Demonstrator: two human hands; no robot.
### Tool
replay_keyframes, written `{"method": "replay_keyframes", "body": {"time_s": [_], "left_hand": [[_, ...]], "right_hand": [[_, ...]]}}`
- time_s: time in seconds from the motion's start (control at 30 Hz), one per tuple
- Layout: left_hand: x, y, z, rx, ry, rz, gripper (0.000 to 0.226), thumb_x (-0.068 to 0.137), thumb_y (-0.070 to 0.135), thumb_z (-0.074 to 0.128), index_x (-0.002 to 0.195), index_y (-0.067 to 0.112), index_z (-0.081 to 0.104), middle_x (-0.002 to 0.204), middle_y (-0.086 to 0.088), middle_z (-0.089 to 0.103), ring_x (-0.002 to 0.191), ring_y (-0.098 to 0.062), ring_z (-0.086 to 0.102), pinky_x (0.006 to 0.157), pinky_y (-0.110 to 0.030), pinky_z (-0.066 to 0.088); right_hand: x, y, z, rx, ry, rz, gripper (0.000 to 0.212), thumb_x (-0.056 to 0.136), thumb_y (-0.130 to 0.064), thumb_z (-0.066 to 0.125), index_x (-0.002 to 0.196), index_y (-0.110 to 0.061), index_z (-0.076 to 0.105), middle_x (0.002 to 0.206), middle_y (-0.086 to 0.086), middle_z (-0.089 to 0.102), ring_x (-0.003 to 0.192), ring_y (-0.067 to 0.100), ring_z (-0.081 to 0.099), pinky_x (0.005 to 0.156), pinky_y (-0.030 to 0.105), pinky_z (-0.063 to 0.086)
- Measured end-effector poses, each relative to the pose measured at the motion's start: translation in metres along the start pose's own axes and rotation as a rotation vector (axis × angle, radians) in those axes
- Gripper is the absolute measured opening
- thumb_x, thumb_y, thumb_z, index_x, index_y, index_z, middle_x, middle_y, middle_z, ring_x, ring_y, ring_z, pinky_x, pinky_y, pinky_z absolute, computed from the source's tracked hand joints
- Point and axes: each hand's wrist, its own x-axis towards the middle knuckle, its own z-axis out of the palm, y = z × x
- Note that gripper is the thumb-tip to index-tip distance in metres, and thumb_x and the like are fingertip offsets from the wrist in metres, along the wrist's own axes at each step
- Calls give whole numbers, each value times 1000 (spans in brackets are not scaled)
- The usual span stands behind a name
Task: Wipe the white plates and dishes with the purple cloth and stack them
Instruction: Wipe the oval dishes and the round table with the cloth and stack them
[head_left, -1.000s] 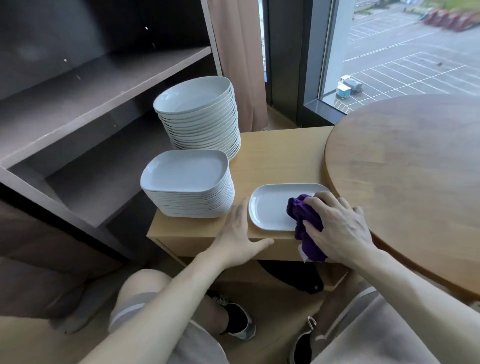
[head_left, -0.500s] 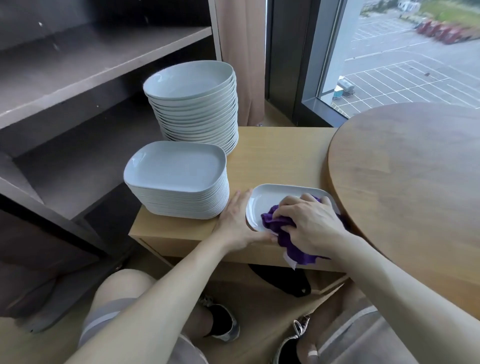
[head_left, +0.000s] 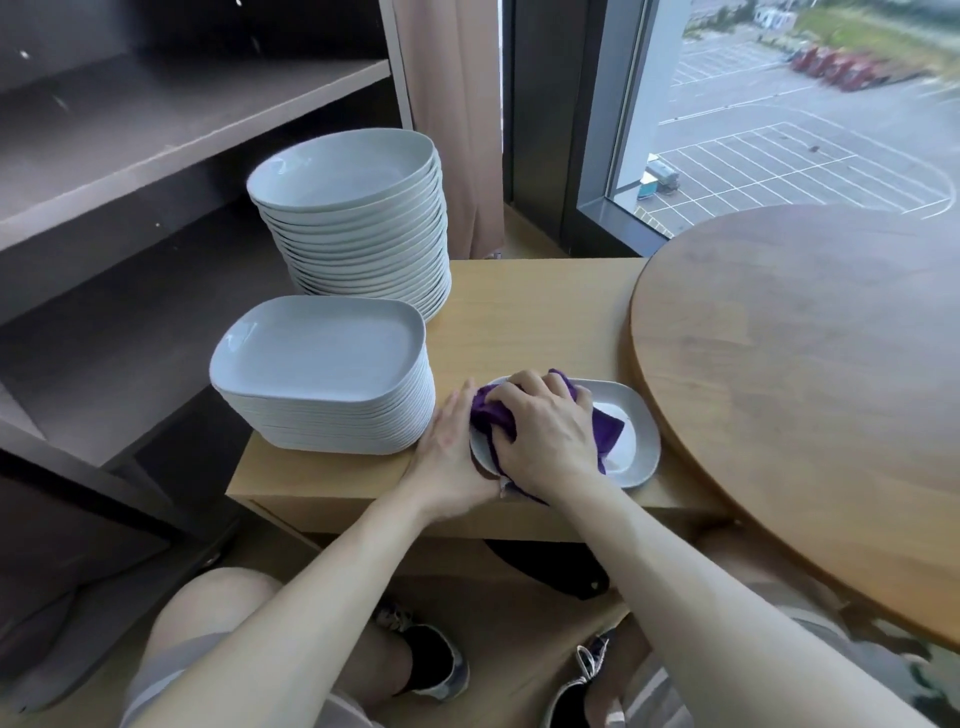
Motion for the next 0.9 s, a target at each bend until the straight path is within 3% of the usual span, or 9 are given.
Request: {"method": "replay_keyframes", "body": {"time_s": [0.07, 0.13, 0.23, 0.33, 0.4, 0.5, 0.63, 0.77, 0.9], "left_hand": [[-3, 3, 0, -58, 6, -26, 158, 47, 64, 92, 159, 39, -16, 169, 20, 6, 154, -1, 5, 121, -27, 13], [-6, 7, 0, -101, 38, -33, 162, 40, 70, 92, 157, 45, -17, 166, 21, 15, 151, 1, 13, 118, -27, 16], [-8, 7, -3, -94, 31, 2, 161, 42, 59, 96, 160, 42, -13, 156, 32, 15, 151, 2, 14, 124, -34, 22], [-9, 9, -4, -82, 39, 25, 157, 47, 51, 97, 162, 38, -10, 145, 41, 21, 149, 1, 22, 122, -30, 26], [-11, 15, -4, -62, 46, 22, 159, 46, 57, 95, 160, 39, -13, 148, 36, 27, 149, 0, 24, 122, -31, 27], [-13, 20, -5, -59, 53, -2, 157, 37, 72, 91, 149, 55, -17, 166, 21, 18, 151, -3, 19, 123, -33, 24], [-13, 12, -5, -66, 48, -20, 156, 39, 74, 88, 161, 41, -5, 161, 23, 25, 148, -4, 25, 120, -32, 27], [-15, 12, -2, -57, 72, -22, 150, 39, 76, 87, 159, 41, 3, 156, 25, 29, 144, -4, 29, 115, -29, 29], [-15, 14, 0, 11, 77, -22, 146, 42, 81, 83, 157, 41, 2, 158, 21, 25, 143, -5, 26, 109, -26, 25]], "right_hand": [[6, 3, -5, 61, -76, -3, 17, 83, -36, 58, 100, -35, 65, 112, -14, 60, 107, 20, 48, 94, 42, 33], [10, 3, -11, 119, -166, -11, 24, 78, -34, 58, 101, -37, 65, 111, -16, 60, 106, 17, 47, 97, 40, 31], [6, -7, -14, 155, -229, -37, 29, 74, -32, 59, 101, -37, 67, 108, -15, 61, 106, 17, 48, 100, 40, 30], [0, -6, -11, 98, -179, -88, 26, 80, -34, 60, 105, -33, 65, 109, -10, 60, 107, 20, 48, 98, 43, 33], [0, 1, -11, 19, -147, -110, 26, 87, -39, 57, 111, -32, 63, 116, -8, 58, 109, 23, 48, 96, 45, 35], [3, 13, -22, -92, -112, -67, 27, 93, -41, 52, 116, -30, 61, 123, -4, 54, 111, 27, 48, 98, 50, 35], [-1, 42, -48, -299, -144, -5, 31, 90, -33, 58, 120, -27, 59, 126, -1, 54, 116, 30, 46, 104, 54, 30], [-9, 38, -64, -493, -313, 17, 55, 72, -36, 80, 121, -23, 58, 123, 3, 52, 118, 31, 47, 105, 53, 30], [-22, 33, -71, -482, -351, 94, 44, 71, -45, 78, 108, -27, 61, 109, 3, 52, 107, 29, 49, 97, 49, 33]]}}
